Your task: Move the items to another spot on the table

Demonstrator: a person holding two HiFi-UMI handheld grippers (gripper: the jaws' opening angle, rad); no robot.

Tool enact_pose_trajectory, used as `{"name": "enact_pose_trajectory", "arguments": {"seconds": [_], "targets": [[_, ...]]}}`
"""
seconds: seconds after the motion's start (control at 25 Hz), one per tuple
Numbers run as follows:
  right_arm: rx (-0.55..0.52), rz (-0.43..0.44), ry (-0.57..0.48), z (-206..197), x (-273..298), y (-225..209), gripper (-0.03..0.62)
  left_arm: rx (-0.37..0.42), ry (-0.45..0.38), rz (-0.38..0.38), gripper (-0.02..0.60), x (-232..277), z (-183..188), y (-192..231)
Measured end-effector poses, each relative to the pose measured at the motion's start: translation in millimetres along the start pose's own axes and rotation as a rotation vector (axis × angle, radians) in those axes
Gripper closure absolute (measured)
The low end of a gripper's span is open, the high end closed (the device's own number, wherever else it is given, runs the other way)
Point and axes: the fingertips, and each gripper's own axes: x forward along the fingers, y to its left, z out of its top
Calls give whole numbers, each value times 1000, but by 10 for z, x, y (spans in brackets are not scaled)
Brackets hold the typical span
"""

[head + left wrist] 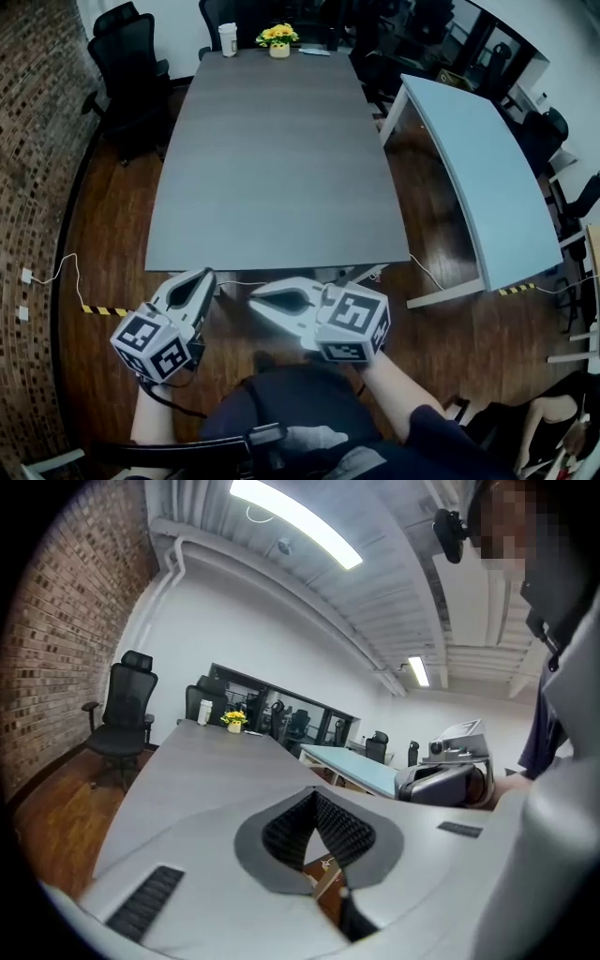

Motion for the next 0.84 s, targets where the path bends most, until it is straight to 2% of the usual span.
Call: {"name": "enact_pose_trajectory", "arguments": {"seconds": [0.24,0.44,0.84], "targets": [[6,-131,-42,62,-282,-154,614,30,27,-134,575,387,33,-181],[22,-207,-60,22,-591,-236,614,50,45,-203,575,629,25,-441],[48,-198,-86,-62,-1170,-264,614,49,96,-182,575,848,-183,-959]]}}
